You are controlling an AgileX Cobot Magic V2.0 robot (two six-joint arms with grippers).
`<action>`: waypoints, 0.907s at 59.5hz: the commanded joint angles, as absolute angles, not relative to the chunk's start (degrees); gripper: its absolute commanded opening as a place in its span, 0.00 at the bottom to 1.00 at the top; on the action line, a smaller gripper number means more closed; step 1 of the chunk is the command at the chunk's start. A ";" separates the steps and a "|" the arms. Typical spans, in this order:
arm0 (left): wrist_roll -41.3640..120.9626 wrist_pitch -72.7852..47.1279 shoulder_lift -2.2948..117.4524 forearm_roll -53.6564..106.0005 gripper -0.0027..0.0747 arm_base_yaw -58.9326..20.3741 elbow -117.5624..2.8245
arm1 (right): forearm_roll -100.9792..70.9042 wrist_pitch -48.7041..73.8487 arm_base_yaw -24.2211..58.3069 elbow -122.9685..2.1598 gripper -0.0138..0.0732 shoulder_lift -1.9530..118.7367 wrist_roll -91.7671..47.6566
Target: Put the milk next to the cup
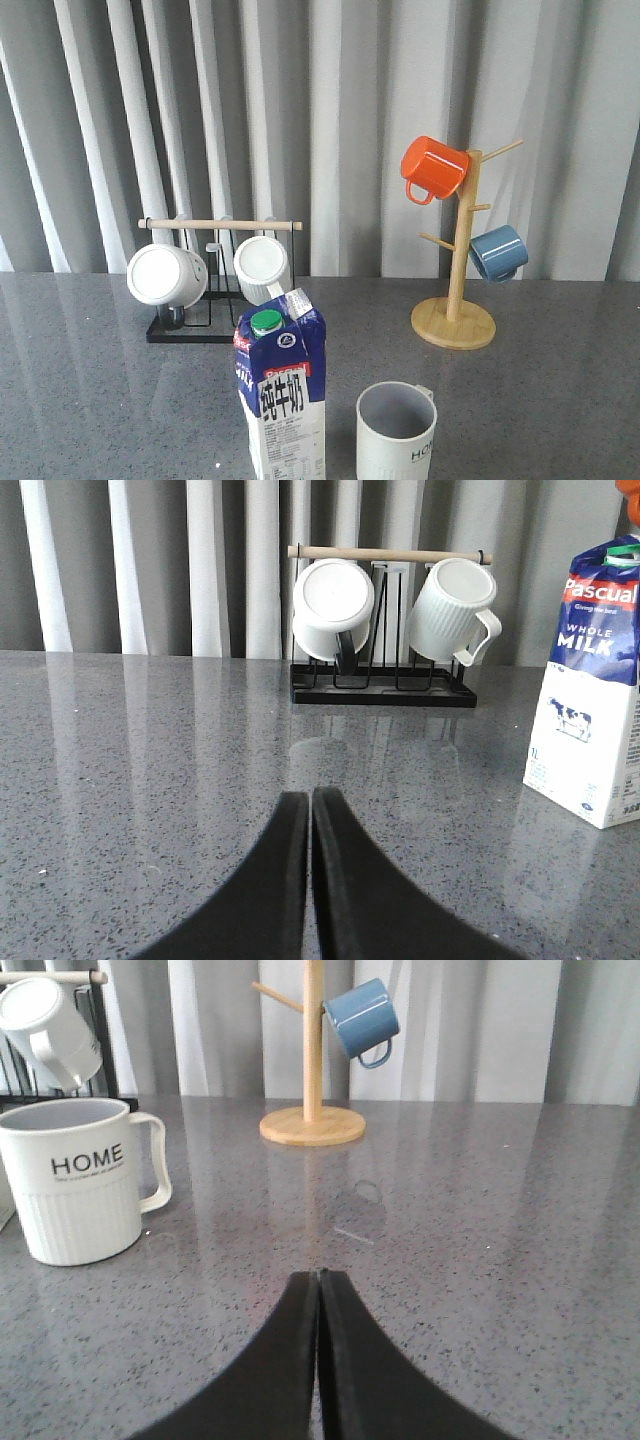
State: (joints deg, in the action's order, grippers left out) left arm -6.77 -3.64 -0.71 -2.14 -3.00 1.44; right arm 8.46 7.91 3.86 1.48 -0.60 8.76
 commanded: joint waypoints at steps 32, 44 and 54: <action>-7.18 0.40 -1.25 -2.24 0.03 -2.85 0.43 | 4.79 0.00 -2.50 2.06 0.15 -1.20 8.14; -7.18 0.40 -1.25 -2.24 0.03 -2.85 0.43 | 5.55 -4.98 -2.50 2.06 0.15 -1.20 6.79; -7.18 0.40 -1.25 -2.24 0.03 -2.85 0.43 | 5.11 -5.83 -2.50 2.06 0.15 -1.20 6.43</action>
State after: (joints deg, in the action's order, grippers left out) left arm -6.82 -3.64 -0.71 -2.14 -3.00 1.44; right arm 5.06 -0.64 -2.08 1.48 -0.60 7.01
